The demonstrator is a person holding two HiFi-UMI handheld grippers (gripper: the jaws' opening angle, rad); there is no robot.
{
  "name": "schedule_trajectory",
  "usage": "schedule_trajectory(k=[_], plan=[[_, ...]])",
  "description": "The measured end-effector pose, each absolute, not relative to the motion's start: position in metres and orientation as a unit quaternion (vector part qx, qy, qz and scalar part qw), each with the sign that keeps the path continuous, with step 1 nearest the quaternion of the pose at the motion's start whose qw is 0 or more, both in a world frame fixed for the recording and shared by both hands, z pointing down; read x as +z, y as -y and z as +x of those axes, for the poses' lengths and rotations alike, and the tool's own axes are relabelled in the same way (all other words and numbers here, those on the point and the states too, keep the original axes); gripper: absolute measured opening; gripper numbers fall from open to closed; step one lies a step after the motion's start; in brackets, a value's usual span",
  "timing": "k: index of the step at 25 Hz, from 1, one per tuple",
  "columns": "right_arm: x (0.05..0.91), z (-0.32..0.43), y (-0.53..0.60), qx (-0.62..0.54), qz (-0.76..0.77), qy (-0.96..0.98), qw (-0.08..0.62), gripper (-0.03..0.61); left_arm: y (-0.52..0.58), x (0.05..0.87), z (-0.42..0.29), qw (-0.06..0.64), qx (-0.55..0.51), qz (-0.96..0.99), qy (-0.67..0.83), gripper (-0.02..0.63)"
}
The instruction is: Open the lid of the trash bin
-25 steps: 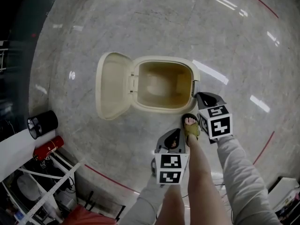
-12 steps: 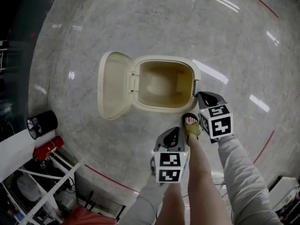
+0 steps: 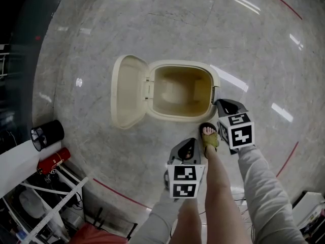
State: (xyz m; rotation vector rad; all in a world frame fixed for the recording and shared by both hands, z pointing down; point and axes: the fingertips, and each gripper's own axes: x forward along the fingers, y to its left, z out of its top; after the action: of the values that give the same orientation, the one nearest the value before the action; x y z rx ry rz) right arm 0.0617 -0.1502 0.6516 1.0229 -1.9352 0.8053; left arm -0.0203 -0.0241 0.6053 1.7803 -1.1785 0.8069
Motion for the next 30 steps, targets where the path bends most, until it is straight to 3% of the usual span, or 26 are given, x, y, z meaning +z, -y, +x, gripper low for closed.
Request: schedule_trajectory(k=[13,30], plan=[[0.649,0.061,0.148,0.331,0.414,0.75,0.396,-0.005,0.02,0.596,-0.02,0.416,0.317,0.711,0.47,0.005],[0.591,0.056,0.076,0.371,0.423,0.753,0.342,-0.005,0.007,0.566,-0.022,0.407,0.313,0.712,0.478,0.005]])
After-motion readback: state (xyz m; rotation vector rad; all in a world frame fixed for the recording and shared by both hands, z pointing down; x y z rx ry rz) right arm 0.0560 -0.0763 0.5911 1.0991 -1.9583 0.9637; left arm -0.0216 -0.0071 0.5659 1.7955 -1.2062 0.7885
